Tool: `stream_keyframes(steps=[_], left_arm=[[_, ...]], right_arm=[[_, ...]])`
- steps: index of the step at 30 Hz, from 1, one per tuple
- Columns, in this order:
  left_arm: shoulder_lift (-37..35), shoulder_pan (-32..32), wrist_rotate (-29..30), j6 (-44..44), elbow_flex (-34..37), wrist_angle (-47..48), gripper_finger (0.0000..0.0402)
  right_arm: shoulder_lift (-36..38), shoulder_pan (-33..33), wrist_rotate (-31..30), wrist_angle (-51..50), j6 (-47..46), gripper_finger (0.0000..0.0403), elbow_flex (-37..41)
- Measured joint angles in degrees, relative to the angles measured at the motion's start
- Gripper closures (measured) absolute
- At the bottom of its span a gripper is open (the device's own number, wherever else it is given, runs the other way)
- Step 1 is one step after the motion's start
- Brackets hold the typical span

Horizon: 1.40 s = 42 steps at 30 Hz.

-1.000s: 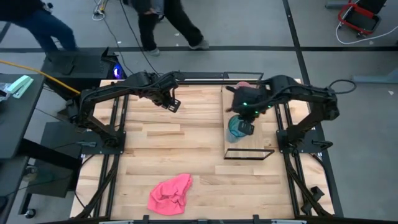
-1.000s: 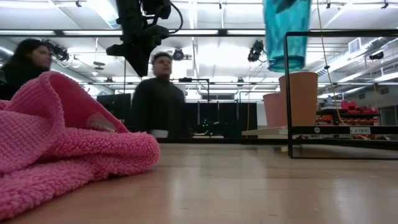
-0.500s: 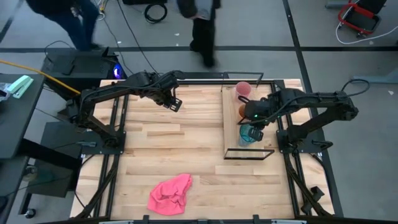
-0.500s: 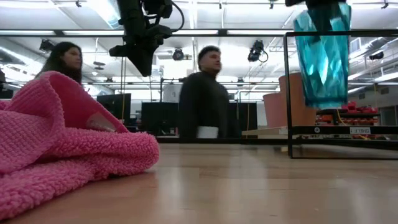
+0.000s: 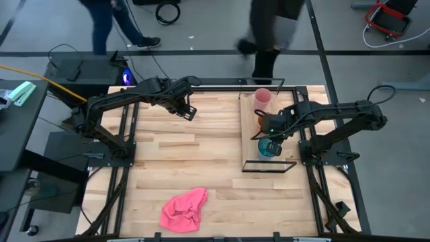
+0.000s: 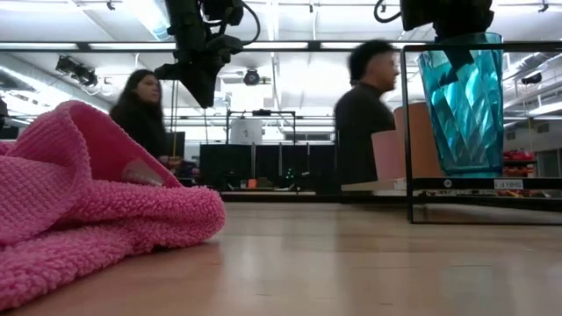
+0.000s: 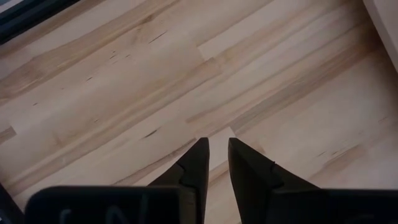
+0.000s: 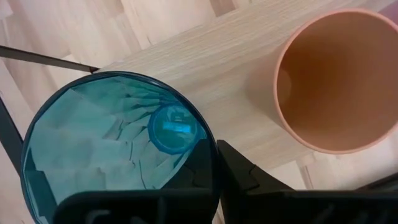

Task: Stack small to large cups/mugs on shelf
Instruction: Put the blue cup on the shelf, then return to Home Position

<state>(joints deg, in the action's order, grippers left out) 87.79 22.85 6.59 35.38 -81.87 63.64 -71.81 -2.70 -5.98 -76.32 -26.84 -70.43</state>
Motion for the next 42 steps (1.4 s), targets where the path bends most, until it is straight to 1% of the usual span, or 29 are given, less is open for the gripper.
stream_keyframes(steps=[5,15,23,30,36,42], left_arm=[[0.0,0.0,0.0,0.0,0.0,0.0,0.0329],[0.0,0.0,0.0,0.0,0.0,0.0,0.033],[0.0,0.0,-0.5,0.0,0.0,0.1,0.0323],[0.0,0.0,-0.5,-0.1,0.0,0.1,0.0328],[0.0,0.0,-0.5,0.0,0.0,0.1,0.032],[0.0,0.0,-0.5,0.0,0.0,0.1,0.0323]], right_arm=[[0.0,0.0,0.0,0.0,0.0,0.0394,0.0],[0.0,0.0,0.0,-0.3,0.0,0.0371,0.0],[0.0,0.0,0.0,-0.5,-0.6,0.0357,0.0],[0.0,0.0,0.0,-0.5,-0.6,0.0332,0.0],[0.0,0.0,0.0,-0.5,-0.6,0.0309,0.0],[0.4,0.0,0.0,-0.5,-0.9,0.0296,0.0]])
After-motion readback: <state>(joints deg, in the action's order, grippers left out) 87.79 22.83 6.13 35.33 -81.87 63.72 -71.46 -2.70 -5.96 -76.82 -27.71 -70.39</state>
